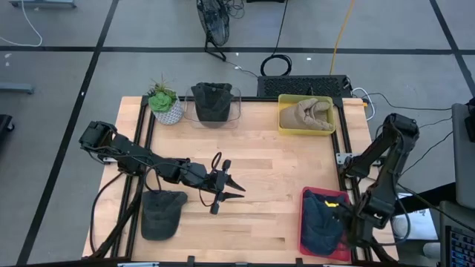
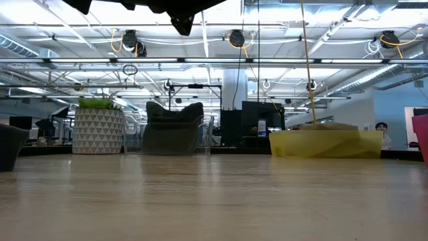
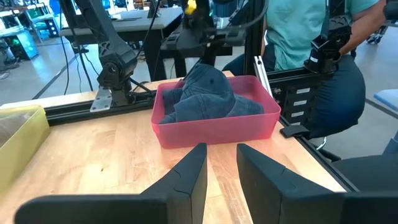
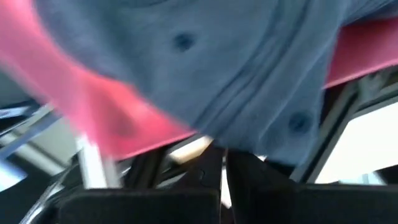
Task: Pick & Place hat
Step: Put the blue cap into the pink bin
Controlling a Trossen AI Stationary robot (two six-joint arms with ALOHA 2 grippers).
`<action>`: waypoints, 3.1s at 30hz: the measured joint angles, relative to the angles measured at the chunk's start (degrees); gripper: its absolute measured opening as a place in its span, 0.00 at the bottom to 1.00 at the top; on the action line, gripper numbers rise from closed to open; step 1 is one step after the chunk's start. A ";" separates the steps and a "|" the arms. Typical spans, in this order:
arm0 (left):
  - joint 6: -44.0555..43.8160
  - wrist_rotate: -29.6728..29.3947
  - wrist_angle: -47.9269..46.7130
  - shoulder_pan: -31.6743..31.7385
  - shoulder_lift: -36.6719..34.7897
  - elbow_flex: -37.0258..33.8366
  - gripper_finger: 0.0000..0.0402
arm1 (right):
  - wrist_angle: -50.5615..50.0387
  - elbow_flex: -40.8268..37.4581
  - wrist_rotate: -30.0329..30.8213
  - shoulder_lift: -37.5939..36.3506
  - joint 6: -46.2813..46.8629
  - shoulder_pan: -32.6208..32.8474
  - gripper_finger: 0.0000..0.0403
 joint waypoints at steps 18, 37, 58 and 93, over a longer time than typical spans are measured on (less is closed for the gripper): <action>-0.09 -0.02 -0.35 0.01 0.00 0.02 0.24 | 1.87 -9.10 -2.85 -2.58 -5.89 -3.46 0.00; -0.01 -0.02 -0.44 0.13 0.00 0.02 0.24 | -6.35 -6.14 -1.96 -7.28 -4.46 -3.54 0.00; -0.16 -0.02 -1.60 0.13 0.00 0.02 0.24 | 5.43 -14.31 8.13 -3.73 -8.00 -3.52 0.00; -0.27 -0.04 -1.79 0.28 0.00 0.02 0.24 | -17.33 5.54 33.59 -3.89 -20.77 -4.56 0.00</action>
